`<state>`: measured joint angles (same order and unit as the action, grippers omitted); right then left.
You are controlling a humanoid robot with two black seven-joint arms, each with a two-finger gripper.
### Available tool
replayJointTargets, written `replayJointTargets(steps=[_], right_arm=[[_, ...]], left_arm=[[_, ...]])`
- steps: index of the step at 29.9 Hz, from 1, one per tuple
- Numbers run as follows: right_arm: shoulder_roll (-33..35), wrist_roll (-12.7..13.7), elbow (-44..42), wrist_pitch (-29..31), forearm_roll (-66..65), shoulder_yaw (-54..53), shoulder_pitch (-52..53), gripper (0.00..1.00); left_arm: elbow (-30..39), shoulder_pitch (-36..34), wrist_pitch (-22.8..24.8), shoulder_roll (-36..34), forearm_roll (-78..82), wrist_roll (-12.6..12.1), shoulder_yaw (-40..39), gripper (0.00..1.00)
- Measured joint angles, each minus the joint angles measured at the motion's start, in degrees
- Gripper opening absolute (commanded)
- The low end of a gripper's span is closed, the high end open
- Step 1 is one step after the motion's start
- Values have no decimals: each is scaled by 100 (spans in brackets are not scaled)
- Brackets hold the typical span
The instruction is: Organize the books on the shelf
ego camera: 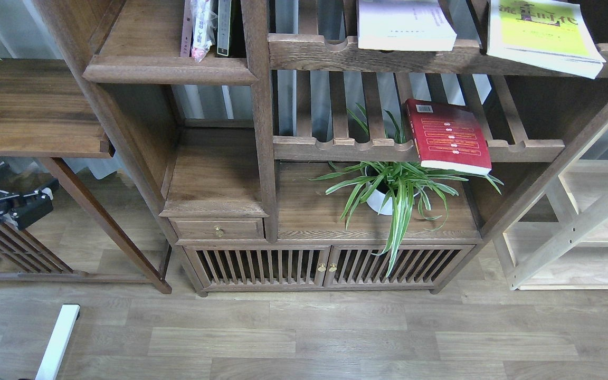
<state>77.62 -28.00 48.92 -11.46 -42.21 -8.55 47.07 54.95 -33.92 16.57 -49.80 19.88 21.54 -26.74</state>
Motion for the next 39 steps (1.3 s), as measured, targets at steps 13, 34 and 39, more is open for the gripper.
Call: replayJointTargets(steps=[13,34,39], right_arm=[[139,0,-169,545,565,-63,208,100],[423,0,-70,-352,-326,-55,209,100],[413,0,184,-470,-290,-288,267,100]], left_arm=[[-130,-147,-464,102,-10,146,-50,100],[-54,-146,-848,375,78,184,110,100],[-53,-142,-866,437,78,185,124,100]])
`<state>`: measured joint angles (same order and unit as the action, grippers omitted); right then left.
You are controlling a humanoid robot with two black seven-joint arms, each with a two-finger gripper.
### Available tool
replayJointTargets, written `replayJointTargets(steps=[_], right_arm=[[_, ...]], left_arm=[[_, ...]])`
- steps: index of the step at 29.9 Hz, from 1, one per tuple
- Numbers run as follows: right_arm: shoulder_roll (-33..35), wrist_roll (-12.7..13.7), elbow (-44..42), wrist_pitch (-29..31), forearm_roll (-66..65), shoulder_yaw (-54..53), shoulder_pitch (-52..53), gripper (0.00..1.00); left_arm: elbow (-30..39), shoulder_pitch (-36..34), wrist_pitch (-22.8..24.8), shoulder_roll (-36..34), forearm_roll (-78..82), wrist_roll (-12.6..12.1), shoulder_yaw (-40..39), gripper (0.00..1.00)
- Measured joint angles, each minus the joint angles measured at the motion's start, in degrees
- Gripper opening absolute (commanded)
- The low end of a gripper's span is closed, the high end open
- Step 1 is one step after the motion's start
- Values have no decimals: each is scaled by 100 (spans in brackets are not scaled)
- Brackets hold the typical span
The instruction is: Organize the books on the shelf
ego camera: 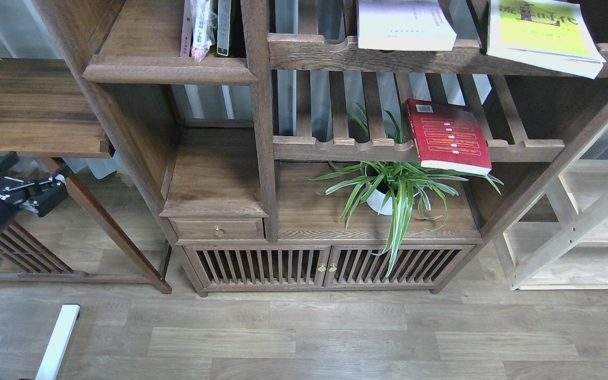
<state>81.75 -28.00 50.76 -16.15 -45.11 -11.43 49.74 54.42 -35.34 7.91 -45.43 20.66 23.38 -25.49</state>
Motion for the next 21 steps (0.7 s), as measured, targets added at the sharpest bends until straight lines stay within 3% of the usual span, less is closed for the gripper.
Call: replayJointTargets(steps=[21], right_arm=[[64,0,1267,4,-145,-298,-29,100]], left_arm=[[-2,9,-92,118,0,26,0,100]])
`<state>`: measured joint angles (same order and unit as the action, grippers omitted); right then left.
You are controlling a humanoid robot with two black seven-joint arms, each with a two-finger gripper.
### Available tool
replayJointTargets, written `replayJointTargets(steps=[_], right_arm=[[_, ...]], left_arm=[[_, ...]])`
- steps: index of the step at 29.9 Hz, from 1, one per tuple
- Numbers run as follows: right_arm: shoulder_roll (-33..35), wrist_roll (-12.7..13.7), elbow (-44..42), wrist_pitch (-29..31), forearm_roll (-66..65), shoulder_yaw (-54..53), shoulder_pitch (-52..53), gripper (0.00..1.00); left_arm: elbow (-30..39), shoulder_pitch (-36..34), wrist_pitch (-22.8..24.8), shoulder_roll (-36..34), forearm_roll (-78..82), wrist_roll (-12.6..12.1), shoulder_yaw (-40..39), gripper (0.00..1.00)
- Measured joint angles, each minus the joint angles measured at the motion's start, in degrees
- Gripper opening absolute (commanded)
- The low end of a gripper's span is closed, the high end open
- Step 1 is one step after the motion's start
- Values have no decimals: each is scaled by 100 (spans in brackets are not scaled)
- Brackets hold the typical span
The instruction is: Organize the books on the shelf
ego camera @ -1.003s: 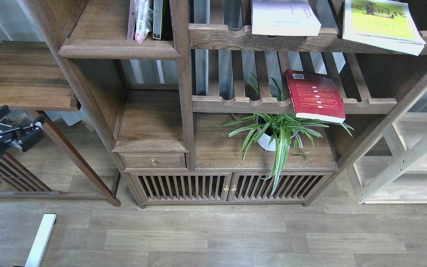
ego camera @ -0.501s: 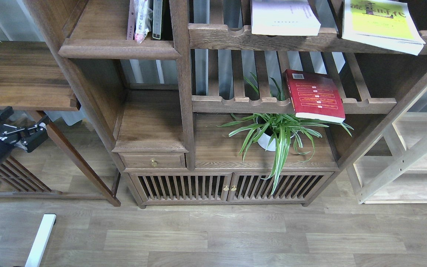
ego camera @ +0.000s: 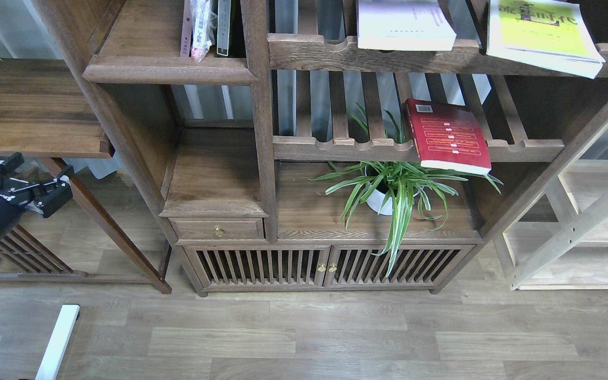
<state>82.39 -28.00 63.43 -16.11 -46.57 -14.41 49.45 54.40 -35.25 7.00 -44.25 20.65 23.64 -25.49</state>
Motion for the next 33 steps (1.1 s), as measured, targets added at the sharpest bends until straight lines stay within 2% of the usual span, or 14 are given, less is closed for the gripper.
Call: replayJointTargets(steps=[12,21,33], right_arm=[[-273,0,46,-33,-1106,165,-183,100],[-801,0,55,2,-1300,163,-83,100],[-1147,0,56,3,-1637,151,241,100]], left_arm=[[6,-17,-114,154,21,-30,8,100],[9,-51,-173,197,79,-53,19,100],[0,-58,-238,206,88,-61,26,100]])
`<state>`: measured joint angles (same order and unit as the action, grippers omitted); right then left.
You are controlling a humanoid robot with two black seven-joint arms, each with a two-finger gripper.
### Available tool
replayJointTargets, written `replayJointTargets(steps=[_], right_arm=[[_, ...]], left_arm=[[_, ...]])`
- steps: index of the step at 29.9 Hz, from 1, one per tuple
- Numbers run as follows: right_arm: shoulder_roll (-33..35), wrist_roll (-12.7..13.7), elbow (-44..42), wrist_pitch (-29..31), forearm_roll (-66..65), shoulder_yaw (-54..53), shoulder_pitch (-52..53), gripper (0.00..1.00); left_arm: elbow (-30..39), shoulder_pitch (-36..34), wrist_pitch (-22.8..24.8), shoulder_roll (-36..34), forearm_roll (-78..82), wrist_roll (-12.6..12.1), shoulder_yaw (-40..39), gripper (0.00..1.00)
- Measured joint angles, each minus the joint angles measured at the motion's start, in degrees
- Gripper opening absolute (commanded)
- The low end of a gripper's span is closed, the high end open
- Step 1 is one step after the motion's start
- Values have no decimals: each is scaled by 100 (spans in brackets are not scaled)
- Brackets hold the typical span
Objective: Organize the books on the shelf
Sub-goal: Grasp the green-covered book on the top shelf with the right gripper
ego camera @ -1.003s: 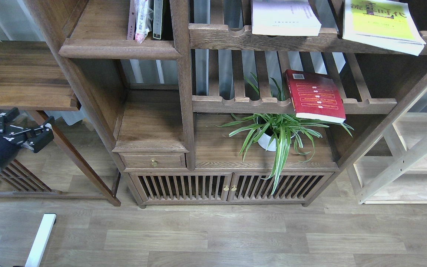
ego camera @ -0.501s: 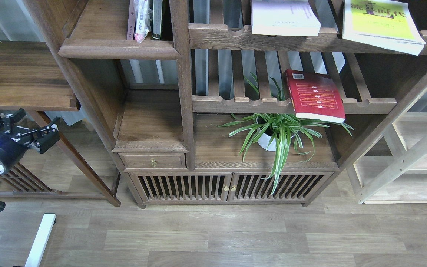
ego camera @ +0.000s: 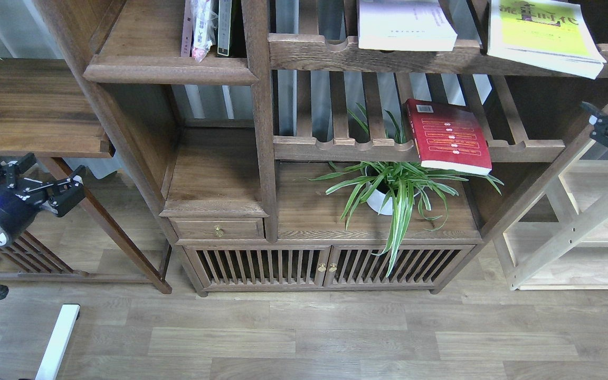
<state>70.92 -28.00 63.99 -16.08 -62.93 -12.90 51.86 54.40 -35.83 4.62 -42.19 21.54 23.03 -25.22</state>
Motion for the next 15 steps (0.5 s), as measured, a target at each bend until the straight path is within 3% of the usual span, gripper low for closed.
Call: replayJointTargets(steps=[15], right_arm=[[-626,0,-18,192,-331,26,449,100]], left_arm=[[-17,-25,-22,0,0,6,0,100]])
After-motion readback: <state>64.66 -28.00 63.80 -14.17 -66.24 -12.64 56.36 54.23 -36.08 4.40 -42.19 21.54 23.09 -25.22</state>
